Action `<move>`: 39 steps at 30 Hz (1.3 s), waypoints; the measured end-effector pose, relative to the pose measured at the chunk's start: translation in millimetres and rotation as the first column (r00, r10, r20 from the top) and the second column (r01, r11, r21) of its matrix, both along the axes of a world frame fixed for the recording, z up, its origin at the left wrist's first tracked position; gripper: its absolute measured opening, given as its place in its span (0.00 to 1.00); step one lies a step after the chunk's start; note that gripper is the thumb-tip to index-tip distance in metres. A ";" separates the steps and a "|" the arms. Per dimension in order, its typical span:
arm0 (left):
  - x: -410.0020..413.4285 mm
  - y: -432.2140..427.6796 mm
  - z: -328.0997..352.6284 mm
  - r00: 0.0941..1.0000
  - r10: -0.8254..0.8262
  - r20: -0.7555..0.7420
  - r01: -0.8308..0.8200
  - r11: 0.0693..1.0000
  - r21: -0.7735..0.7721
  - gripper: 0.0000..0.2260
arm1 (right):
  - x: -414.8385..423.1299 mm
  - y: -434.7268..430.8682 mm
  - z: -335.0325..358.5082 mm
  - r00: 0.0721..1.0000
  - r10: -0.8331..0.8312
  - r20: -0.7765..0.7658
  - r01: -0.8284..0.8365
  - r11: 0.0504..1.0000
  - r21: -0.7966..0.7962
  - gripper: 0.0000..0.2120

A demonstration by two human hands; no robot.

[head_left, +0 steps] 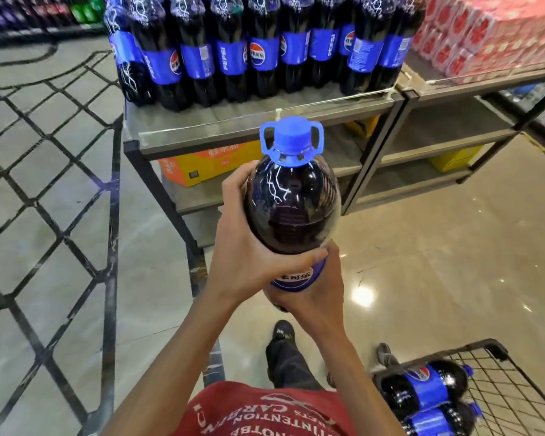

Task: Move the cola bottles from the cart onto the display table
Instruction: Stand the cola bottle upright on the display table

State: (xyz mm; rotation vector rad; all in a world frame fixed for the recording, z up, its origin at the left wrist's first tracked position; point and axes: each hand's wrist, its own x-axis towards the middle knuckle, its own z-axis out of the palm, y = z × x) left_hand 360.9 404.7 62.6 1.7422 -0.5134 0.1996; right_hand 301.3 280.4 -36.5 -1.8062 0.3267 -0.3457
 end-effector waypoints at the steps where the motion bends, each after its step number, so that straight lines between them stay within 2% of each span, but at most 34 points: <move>1: 13.0 -6.5 0.1 1.000 0.005 0.010 -0.005 1.000 0.005 0.52 | 14.0 -6.5 0.9 1.000 0.004 0.006 -0.004 1.000 -0.007 0.48; 9: 124.5 -56.3 5.7 0.998 0.066 0.015 -0.066 0.998 -0.009 0.51 | 134.2 -57.9 13.2 0.996 0.059 0.063 -0.055 0.996 -0.071 0.43; 14: 183.0 -77.4 5.0 0.996 0.092 0.000 -0.092 0.996 -0.009 0.51 | 195.1 -79.8 14.1 0.994 0.065 0.093 -0.056 0.994 -0.099 0.46; 18: 225.4 -90.5 3.5 0.995 0.095 0.001 -0.095 0.995 0.005 0.50 | 238.1 -93.3 5.7 0.997 0.069 0.045 -0.065 0.994 -0.087 0.51; 29: 359.3 -127.7 -4.9 0.998 0.060 -0.022 -0.060 0.998 -0.013 0.49 | 366.0 -128.5 -6.8 0.998 0.042 -0.050 -0.045 0.997 -0.055 0.54; 35: 444.0 -158.4 -6.5 1.000 -0.003 -0.024 0.002 0.999 -0.049 0.51 | 443.1 -158.2 2.4 0.998 -0.002 -0.057 -0.002 0.997 -0.071 0.48; 39: 493.9 -175.0 -5.9 0.992 -0.114 -0.044 0.112 0.993 -0.046 0.50 | 484.7 -170.0 5.3 0.998 -0.054 -0.043 0.052 0.997 -0.051 0.39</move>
